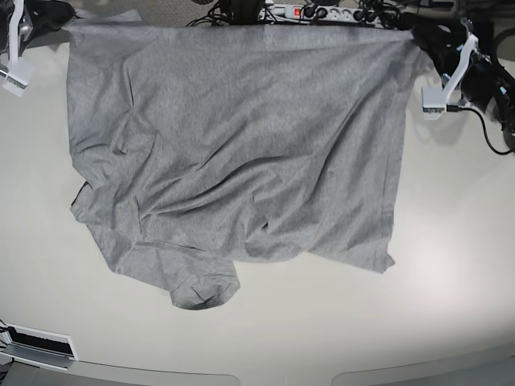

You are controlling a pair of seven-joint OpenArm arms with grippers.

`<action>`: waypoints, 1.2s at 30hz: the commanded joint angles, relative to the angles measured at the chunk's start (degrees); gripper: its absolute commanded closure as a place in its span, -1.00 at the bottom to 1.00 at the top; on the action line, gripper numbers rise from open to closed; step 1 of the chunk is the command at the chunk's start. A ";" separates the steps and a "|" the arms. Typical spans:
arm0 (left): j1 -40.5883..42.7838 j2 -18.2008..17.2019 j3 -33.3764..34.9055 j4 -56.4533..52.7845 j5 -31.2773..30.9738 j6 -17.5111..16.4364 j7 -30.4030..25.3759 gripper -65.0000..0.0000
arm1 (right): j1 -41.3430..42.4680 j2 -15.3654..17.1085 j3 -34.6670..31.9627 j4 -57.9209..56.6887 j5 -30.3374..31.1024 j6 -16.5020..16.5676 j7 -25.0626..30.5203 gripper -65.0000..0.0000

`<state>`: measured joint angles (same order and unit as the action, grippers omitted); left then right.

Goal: Layout the t-shirt on the table in an organized manner, then fold the t-shirt properly
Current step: 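Lay the shirt flat, pulling its edge away with both grippers, then fold the held shirt edge over the body with both grippers, then release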

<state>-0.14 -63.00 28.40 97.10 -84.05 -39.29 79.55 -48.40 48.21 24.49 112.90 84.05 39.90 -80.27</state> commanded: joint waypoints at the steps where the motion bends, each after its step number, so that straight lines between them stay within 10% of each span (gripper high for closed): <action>1: -0.42 -1.46 -0.66 0.50 -0.95 -0.17 0.45 1.00 | 0.02 1.05 0.61 0.57 0.95 0.10 0.27 1.00; 30: -10.45 0.46 -0.83 0.50 -0.66 -0.71 0.45 1.00 | 17.94 -1.86 0.63 0.55 0.87 0.10 0.27 1.00; 36: -11.50 1.88 -0.83 0.50 11.74 -0.71 -4.87 1.00 | 17.94 -1.86 0.63 0.55 -12.22 0.10 11.04 1.00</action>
<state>-10.66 -59.96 28.16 97.10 -71.48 -39.72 74.56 -30.72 45.21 24.49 112.90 70.91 39.90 -69.91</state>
